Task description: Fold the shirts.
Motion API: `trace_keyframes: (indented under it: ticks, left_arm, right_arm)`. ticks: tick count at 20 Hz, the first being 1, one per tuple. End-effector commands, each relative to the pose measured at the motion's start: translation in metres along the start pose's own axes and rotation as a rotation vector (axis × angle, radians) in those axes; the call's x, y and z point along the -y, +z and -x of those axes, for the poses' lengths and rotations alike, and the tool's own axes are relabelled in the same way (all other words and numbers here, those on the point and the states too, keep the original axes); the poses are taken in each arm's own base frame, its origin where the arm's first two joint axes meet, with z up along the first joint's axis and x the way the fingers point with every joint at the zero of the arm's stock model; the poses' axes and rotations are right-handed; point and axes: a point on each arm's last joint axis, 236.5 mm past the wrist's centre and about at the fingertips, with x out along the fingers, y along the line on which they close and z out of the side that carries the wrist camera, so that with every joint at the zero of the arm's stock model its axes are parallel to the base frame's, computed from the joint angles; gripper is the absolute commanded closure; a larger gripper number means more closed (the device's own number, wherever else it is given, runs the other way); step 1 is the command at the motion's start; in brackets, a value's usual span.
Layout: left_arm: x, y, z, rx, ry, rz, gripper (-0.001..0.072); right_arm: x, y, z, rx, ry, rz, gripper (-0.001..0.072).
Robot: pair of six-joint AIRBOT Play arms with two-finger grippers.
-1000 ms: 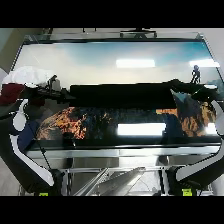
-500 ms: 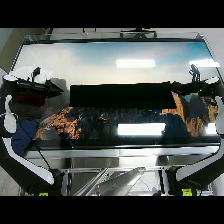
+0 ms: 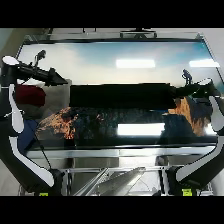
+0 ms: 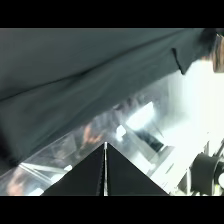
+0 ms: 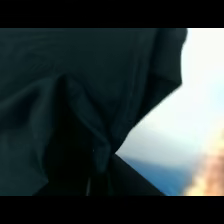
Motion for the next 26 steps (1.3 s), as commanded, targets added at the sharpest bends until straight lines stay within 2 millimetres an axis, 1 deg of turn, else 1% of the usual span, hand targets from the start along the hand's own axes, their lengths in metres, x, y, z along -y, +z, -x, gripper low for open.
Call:
trace_keyframes:
  ticks: [1, 3, 5, 7, 8, 9, 11, 13, 15, 17, 19, 20, 21, 22, 23, 24, 25, 26]
  left_arm:
    - [0.037, 0.001, -0.040, -0.049, -0.011, -0.097, 0.0704]
    - [0.056, -0.004, -0.073, -0.085, -0.022, -0.140, 0.0703]
    - [0.071, -0.008, -0.107, -0.102, -0.026, -0.172, 0.0702]
    - [0.082, -0.009, -0.150, -0.093, -0.015, -0.193, 0.0687]
    - [0.083, -0.008, -0.172, -0.082, -0.002, -0.198, 0.0687]
    - [0.084, -0.006, -0.198, -0.071, 0.007, -0.201, 0.0687]
    - [0.081, -0.004, -0.249, -0.038, 0.026, -0.151, 0.0687]
    - [0.082, -0.012, -0.292, -0.070, 0.025, -0.110, 0.0688]
    - [0.085, -0.021, -0.320, -0.113, 0.017, -0.064, 0.0695]
    - [0.078, -0.028, -0.342, -0.140, 0.018, -0.017, 0.0696]
    - [0.069, -0.034, -0.351, -0.151, 0.012, 0.029, 0.0695]
    - [0.068, -0.034, -0.352, -0.146, -0.001, 0.052, 0.0694]
    - [0.072, -0.031, -0.350, -0.139, -0.030, 0.076, 0.0694]
    - [0.085, -0.026, -0.343, -0.133, -0.099, 0.100, 0.0694]
    - [0.105, -0.020, -0.331, -0.132, -0.196, 0.102, 0.0695]
    - [0.133, -0.011, -0.311, -0.127, -0.329, 0.096, 0.0695]
    - [0.162, 0.002, -0.282, -0.108, -0.473, 0.085, 0.0696]
    - [0.191, 0.015, -0.244, -0.069, -0.620, 0.061, 0.0700]
  right_arm:
    - [-0.015, 0.005, -0.004, 0.012, 0.043, 0.015, 0.0694]
    - [-0.023, 0.009, 0.002, 0.009, 0.058, 0.041, 0.0694]
    - [-0.031, 0.015, 0.011, 0.011, 0.071, 0.066, 0.0695]
    - [-0.045, 0.019, 0.022, 0.000, 0.102, 0.093, 0.0695]
    - [-0.052, 0.022, 0.028, -0.001, 0.115, 0.102, 0.0695]
    - [-0.060, 0.024, 0.035, 0.002, 0.128, 0.115, 0.0695]
    - [-0.079, 0.028, 0.050, 0.019, 0.166, 0.132, 0.0695]
    - [-0.103, 0.030, 0.065, 0.033, 0.224, 0.146, 0.0695]
    - [-0.126, 0.033, 0.080, 0.056, 0.283, 0.145, 0.0695]
    - [-0.146, 0.038, 0.095, 0.088, 0.330, 0.157, 0.0695]
    - [-0.158, 0.041, 0.105, 0.110, 0.350, 0.156, 0.0695]
    - [-0.160, 0.041, 0.108, 0.111, 0.351, 0.155, 0.0695]
    - [-0.164, 0.039, 0.110, 0.107, 0.360, 0.158, 0.0695]
    - [-0.171, 0.037, 0.113, 0.100, 0.384, 0.154, 0.0696]
    - [-0.179, 0.035, 0.115, 0.093, 0.408, 0.153, 0.0695]
    - [-0.191, 0.034, 0.116, 0.090, 0.432, 0.163, 0.0695]
    - [-0.203, 0.034, 0.115, 0.092, 0.450, 0.166, 0.0695]
    - [-0.221, 0.035, 0.112, 0.097, 0.480, 0.180, 0.0695]
